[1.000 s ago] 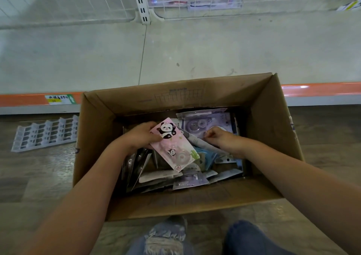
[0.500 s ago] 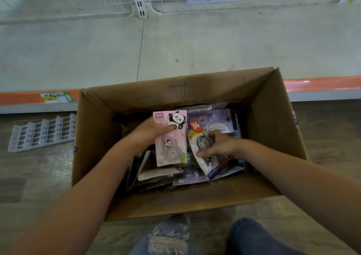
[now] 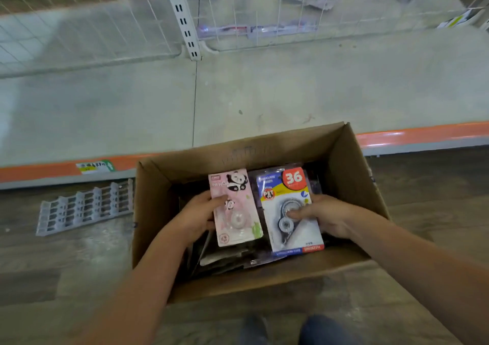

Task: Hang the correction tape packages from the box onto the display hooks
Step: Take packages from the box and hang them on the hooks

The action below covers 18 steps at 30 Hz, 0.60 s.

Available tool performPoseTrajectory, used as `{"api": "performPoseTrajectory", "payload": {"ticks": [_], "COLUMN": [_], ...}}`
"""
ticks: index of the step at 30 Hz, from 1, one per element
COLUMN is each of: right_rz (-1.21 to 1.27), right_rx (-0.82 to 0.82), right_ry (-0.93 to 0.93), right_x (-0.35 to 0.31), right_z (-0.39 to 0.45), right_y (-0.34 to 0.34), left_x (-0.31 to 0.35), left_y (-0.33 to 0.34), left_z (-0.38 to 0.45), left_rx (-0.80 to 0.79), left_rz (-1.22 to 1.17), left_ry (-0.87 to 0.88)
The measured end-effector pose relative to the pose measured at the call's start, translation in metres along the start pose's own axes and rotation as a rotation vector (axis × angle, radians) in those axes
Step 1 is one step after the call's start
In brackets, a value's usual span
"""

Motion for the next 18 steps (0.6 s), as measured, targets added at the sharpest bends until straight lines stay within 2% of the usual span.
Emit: {"api": "performPoseTrajectory", "payload": {"ticks": [6,10,18], "right_rz": [0.096,0.146,0.183], "right_rx": [-0.015,0.067,0.098], "right_ry": [0.038,-0.034,-0.092], "right_x": [-0.043,-0.087,-0.16], "right_z": [-0.097,-0.178,-0.347], "right_y": [0.017,0.034,0.089], "left_x": [0.045,0.083,0.181], "left_y": [-0.004,0.003,0.017], "left_z": [-0.081,-0.156,-0.328], "left_rx": [0.044,0.019,-0.016], "left_rz": [-0.079,-0.178,-0.261], "left_ry": [-0.071,-0.117,-0.081]}}
Point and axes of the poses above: each hand's wrist, its own z-axis towards the middle knuckle, its own y-axis out of the palm, x = y × z, the point moved 9 cm from there along z, towards the middle knuckle, and after that the axes turned 4 degrees about z, right-handed, at the moved point
